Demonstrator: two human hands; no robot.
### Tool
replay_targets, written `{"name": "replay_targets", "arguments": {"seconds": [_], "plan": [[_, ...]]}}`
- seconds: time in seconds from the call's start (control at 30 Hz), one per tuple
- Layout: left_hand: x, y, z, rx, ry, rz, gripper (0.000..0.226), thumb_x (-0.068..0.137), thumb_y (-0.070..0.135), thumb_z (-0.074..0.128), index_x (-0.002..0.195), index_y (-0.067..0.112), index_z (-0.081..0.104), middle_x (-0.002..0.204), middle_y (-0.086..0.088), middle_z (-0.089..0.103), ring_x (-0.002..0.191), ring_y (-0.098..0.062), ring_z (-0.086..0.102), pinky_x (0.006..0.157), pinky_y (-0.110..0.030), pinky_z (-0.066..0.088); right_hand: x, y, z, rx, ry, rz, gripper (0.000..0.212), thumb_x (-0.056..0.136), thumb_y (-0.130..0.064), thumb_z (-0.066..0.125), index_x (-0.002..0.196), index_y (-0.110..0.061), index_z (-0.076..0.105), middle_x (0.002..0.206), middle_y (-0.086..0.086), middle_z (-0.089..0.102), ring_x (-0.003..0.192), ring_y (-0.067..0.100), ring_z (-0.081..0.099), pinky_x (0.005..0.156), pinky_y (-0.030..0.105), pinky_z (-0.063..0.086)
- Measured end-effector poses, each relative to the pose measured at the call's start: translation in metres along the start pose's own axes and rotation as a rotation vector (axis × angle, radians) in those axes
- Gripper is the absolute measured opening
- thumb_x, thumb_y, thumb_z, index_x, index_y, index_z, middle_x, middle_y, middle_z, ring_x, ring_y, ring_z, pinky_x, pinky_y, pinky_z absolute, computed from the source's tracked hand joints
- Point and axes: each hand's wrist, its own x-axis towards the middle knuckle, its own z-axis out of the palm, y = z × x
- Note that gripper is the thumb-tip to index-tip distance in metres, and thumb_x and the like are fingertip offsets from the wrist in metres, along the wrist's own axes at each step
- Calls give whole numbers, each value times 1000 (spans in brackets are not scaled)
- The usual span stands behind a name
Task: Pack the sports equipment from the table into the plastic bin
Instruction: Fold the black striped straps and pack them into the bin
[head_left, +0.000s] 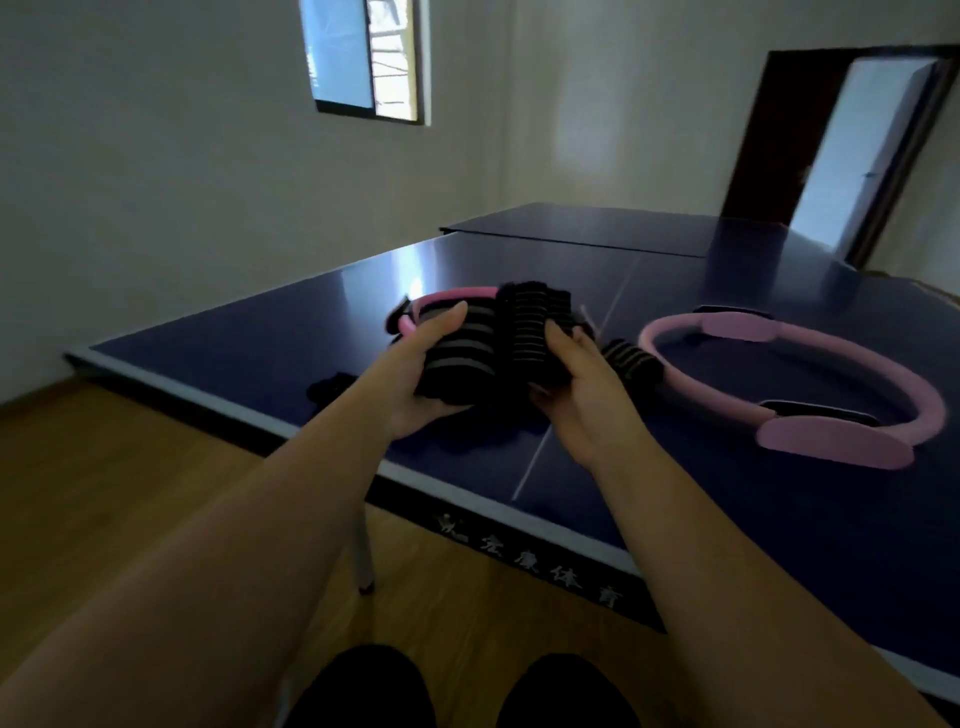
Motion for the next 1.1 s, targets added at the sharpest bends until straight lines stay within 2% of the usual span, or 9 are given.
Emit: {"name": "replay_targets", "arguments": {"seconds": [0.13,0.27,0.5,0.63,0.77,0.87,1.0,1.03,1.1], "plan": [[-59,19,-109,-63,212,107,62,85,54,64,134,15,59,131,-13,65,121,-30,62,94,-46,55,-7,68,115,-186,-117,23,18,91,-21,70,96,-12,55,97,8,71,90,21,70,81,38,59],[-133,12,-211,-63,428,150,64,86,65,54,126,16,62,120,-12,71,105,-28,71,77,-39,59,-31,157,201,-215,-241,187,26,89,-29,73,101,-12,57,106,13,71,96,28,71,82,44,59],[-272,-62,-397,-178,905,141,73,79,67,65,131,17,55,120,-14,69,102,-31,72,77,-44,60,-102,347,303,-330,-365,641,8,99,-17,57,105,-14,54,114,14,62,92,25,65,72,35,52],[-321,-136,-489,-186,1127,-46,107,56,77,80,144,30,41,134,-11,59,108,-34,68,91,-52,56,-138,453,310,-578,-403,875,24,100,-25,57,120,-23,45,116,6,56,99,27,62,80,43,55],[-351,-217,-540,-216,1266,-232,108,65,69,79,151,26,30,141,-9,52,105,-29,64,80,-41,58,-167,547,289,-832,-440,969,15,100,-24,57,110,-12,54,103,8,58,79,21,59,67,39,54],[-354,-274,-562,-198,1296,-311,107,77,58,76,157,22,15,146,-6,44,107,-24,58,75,-34,54,-179,603,261,-979,-444,971,22,92,-22,67,100,-3,61,101,13,64,75,23,64,56,32,55],[-347,-341,-580,-191,1299,-359,78,80,45,79,140,18,36,127,-5,58,95,-17,64,70,-28,55,-187,677,215,-1152,-533,1081,46,75,-26,76,100,11,63,107,29,67,95,43,66,85,57,56],[-345,-356,-584,-179,1304,-379,73,80,44,80,136,17,40,124,-6,61,95,-17,65,68,-26,55,-191,690,208,-1188,-574,1099,42,75,-24,76,92,12,62,100,31,66,91,44,66,83,54,57],[-341,-385,-595,-173,1296,-432,70,79,44,80,133,20,43,118,-5,63,94,-17,65,65,-23,54,-197,709,199,-1273,-645,1109,30,83,-17,72,69,-6,48,72,19,54,67,31,56,65,37,50]]}}
